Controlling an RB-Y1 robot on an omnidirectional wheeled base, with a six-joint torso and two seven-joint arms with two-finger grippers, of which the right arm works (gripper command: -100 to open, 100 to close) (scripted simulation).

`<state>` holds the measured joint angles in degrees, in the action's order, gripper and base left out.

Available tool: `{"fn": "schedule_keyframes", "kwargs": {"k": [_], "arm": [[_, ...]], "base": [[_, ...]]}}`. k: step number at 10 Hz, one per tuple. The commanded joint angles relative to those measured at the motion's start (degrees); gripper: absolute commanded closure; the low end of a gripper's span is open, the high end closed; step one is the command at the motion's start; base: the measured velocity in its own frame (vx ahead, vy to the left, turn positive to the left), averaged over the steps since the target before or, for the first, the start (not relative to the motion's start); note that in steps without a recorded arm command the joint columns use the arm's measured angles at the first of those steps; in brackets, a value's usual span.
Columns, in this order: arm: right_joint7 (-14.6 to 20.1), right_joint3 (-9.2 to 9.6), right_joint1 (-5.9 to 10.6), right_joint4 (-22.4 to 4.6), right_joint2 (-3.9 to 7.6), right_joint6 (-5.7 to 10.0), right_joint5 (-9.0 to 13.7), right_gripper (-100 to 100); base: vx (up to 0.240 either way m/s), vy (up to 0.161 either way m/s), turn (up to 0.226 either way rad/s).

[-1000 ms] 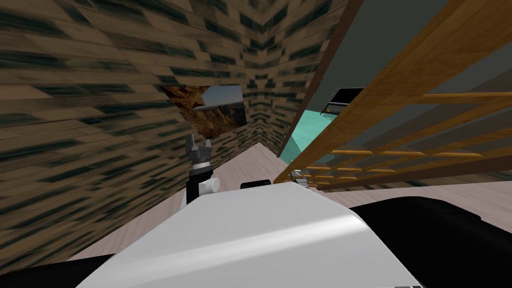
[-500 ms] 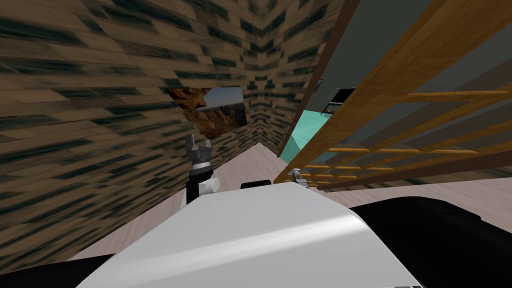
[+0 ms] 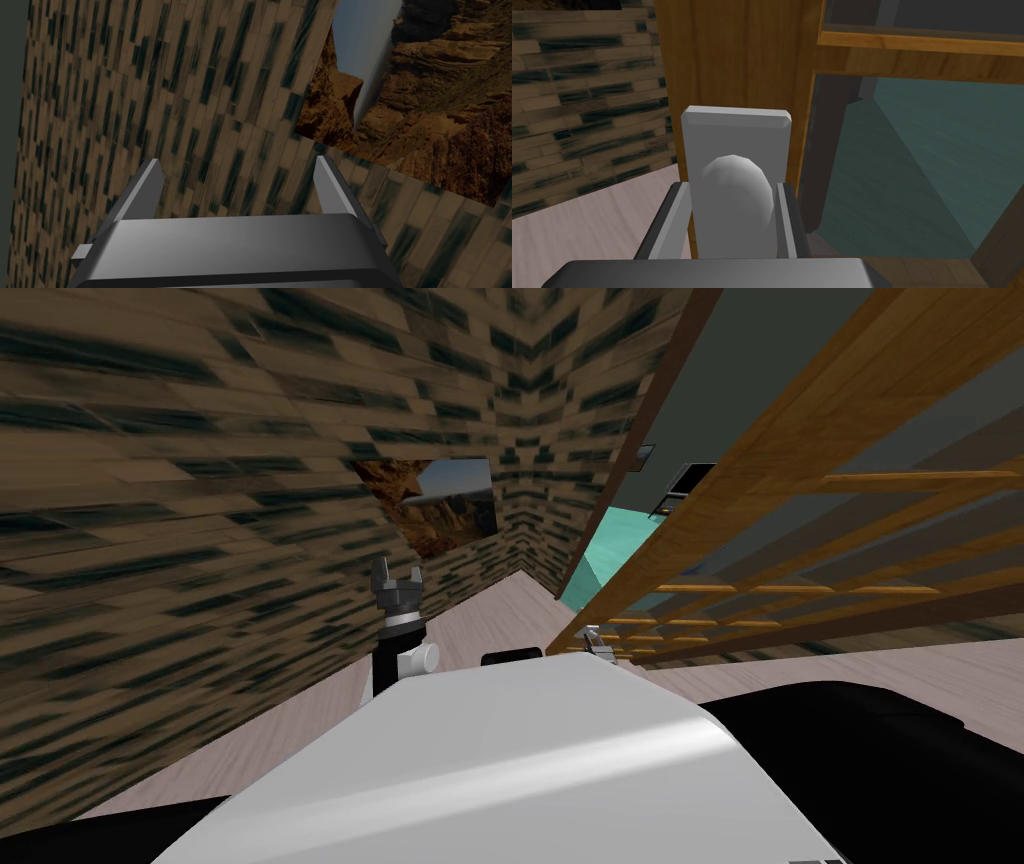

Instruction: Pull the door open

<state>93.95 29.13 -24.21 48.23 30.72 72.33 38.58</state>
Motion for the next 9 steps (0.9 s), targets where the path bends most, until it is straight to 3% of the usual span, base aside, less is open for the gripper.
{"fn": "schedule_keyframes", "kwargs": {"k": [1,6,9], "arm": [[0.6,0.60,-0.07,-0.5,0.46,0.75,-0.4,100],[2.1,2.38,0.33,-1.8,1.56,2.41,-1.7,100],[2.6,2.88,0.96,-2.8,1.63,2.58,-1.8,100]], "base": [[-0.234,-0.018,0.101],[-0.187,-0.028,0.092],[-0.139,-0.010,0.095]]}}
